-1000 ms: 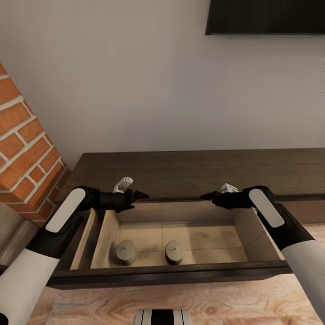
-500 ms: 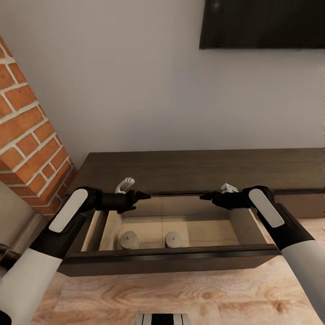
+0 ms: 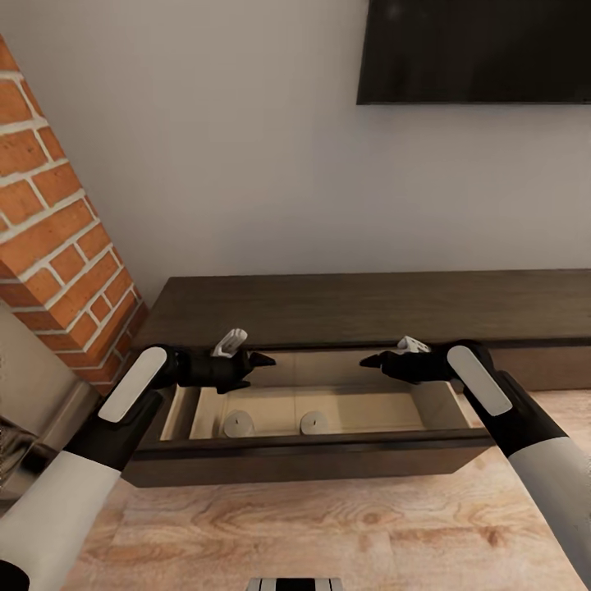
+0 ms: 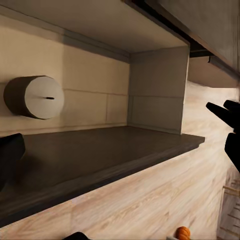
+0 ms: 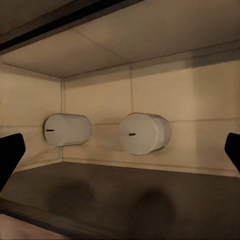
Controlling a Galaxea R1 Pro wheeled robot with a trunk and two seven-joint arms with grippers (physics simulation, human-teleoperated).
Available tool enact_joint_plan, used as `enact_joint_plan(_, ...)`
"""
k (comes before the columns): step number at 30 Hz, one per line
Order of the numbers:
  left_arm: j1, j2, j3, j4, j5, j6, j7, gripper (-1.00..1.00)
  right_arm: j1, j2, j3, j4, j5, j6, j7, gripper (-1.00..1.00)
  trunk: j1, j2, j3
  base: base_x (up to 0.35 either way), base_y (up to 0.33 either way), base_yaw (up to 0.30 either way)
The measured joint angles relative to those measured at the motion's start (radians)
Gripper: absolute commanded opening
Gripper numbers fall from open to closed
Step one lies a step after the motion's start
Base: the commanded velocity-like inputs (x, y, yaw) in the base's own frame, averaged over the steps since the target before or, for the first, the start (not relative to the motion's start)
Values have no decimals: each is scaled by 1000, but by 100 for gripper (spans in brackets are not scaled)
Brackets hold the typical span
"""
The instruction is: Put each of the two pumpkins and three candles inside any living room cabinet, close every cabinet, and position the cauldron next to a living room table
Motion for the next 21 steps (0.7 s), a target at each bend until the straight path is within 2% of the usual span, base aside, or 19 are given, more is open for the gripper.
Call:
enact_joint_plan(7, -4, 6, -2, -39, 0, 13, 9, 100, -1, -5, 7, 2, 0, 4, -1, 100, -27, 49, 22, 0, 0, 0)
enact_joint_plan(9, -1, 17, -9, -44, 0, 17, 10, 100, -1, -9, 30, 2, -1, 5, -1, 100, -34, 63, 28, 0, 0, 0)
enact_joint_plan(10, 1, 24, -15, -43, 0, 18, 10, 100, -1, -10, 54, 1, -2, 5, -1, 100, -38, 70, 31, 0, 0, 0)
enact_joint_plan(12, 2, 36, -49, -36, 2, 19, 10, 100, -1, -12, 127, 1, -6, 6, 6, 100, -46, 84, 38, 0, 0, 0)
enact_joint_plan(13, 2, 38, -61, -34, 3, 19, 11, 100, -1, -12, 144, 1, -9, 6, 8, 100, -50, 91, 41, -70, 0, 0)
enact_joint_plan(14, 3, 41, -97, -30, 4, 19, 10, 100, -1, -16, 185, 3, -33, 6, 12, 100, -54, 98, 44, -159, 0, 0)
enact_joint_plan(15, 3, 43, -123, -27, 4, 19, 10, 100, -1, -23, 210, 3, -54, 6, 14, 100, -57, 105, 47, -218, 0, 0)
enact_joint_plan(19, 7, 46, -225, 17, 6, 20, 9, 100, -1, -69, 330, 2, -162, 6, 17, 100, -73, 133, 59, -224, 0, 0)
enact_joint_plan(20, 14, 46, -256, 50, 5, 20, 9, 100, -1, -83, 383, 3, -184, 5, 17, 100, -73, 133, 59, -21, 0, 0)
enact_joint_plan(21, 30, 43, -323, 128, 12, 21, 7, 100, 0, -120, 507, 5, -203, 3, 22, 100, -73, 133, 59, -14, 0, 0)
